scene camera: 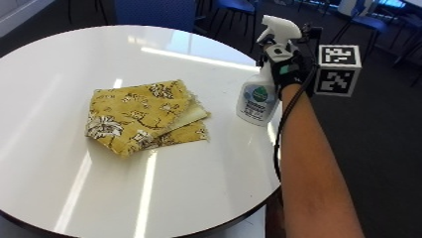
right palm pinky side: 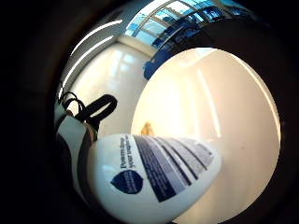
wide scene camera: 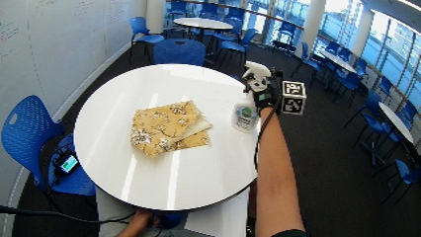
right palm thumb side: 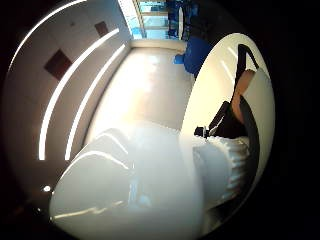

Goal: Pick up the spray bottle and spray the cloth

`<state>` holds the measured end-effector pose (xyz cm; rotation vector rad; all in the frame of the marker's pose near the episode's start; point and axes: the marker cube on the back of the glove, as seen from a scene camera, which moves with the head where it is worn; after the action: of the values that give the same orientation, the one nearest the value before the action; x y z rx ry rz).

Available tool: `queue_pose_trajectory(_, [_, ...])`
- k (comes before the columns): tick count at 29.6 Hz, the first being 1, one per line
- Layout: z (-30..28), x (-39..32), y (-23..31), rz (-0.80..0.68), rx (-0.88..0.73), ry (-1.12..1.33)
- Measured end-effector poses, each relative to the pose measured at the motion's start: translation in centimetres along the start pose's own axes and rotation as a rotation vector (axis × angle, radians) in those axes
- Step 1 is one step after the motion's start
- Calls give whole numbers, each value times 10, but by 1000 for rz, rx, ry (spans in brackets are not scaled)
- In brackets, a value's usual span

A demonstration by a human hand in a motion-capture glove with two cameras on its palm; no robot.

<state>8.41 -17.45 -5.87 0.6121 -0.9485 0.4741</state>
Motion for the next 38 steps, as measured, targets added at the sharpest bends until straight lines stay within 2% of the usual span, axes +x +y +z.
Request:
queue_pose_trajectory(15, [-11, 17, 10, 89, -18, 8])
queue_pose_trajectory(23, [-3, -18, 14, 39, -193, 137])
queue_pose_trajectory(38, [19, -53, 27, -55, -425, 490])
